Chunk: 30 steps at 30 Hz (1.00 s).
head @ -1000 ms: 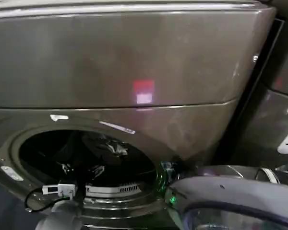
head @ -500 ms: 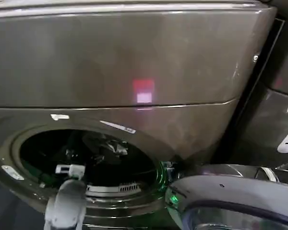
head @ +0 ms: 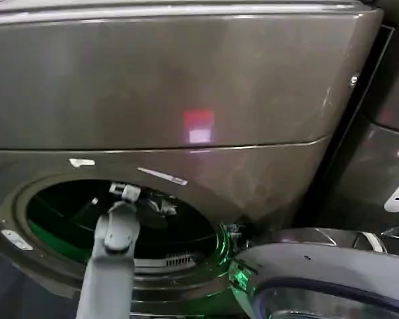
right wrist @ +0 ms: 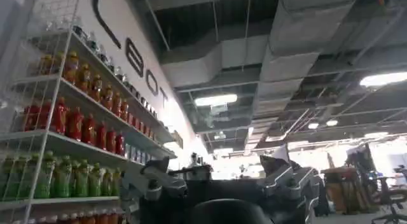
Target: Grasp the clothes from the dryer.
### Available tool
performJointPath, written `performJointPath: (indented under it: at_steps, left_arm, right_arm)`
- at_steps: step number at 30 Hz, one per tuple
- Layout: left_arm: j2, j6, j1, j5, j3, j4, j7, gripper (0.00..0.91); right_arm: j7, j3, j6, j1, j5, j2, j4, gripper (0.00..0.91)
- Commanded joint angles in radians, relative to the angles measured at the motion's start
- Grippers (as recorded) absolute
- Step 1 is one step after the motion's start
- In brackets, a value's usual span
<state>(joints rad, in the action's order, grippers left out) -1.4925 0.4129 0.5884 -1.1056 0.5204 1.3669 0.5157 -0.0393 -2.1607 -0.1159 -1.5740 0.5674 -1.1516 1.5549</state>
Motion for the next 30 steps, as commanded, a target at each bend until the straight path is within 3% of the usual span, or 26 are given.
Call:
performJointPath:
  at_steps: [1, 5, 9, 17, 30]
  left_arm:
    - [0.011, -0.320, -0.181, -0.479, -0.003, -0.210, 0.378, 0.907]
    - [0.023, -0.407, -0.217, -0.474, 0.008, -0.221, 0.577, 0.907]
    - [0.038, -0.470, -0.244, -0.467, 0.014, -0.241, 0.641, 0.907]
    - [0.059, -0.523, -0.293, -0.415, 0.016, -0.286, 0.767, 0.907]
    - [0.102, -0.566, -0.365, -0.351, 0.011, -0.398, 0.771, 0.907]
  right_arm:
    - [0.000, 0.002, -0.001, 0.002, -0.012, 0.001, 0.000, 0.907]
    - [-0.001, 0.014, 0.000, 0.009, -0.016, -0.001, 0.005, 0.907]
    - [-0.001, 0.024, -0.001, 0.013, -0.020, -0.001, 0.004, 0.907]
    - [-0.001, 0.027, -0.002, 0.011, -0.022, 0.002, 0.004, 0.907]
    - [0.001, 0.041, -0.017, 0.014, -0.041, 0.000, -0.005, 0.907]
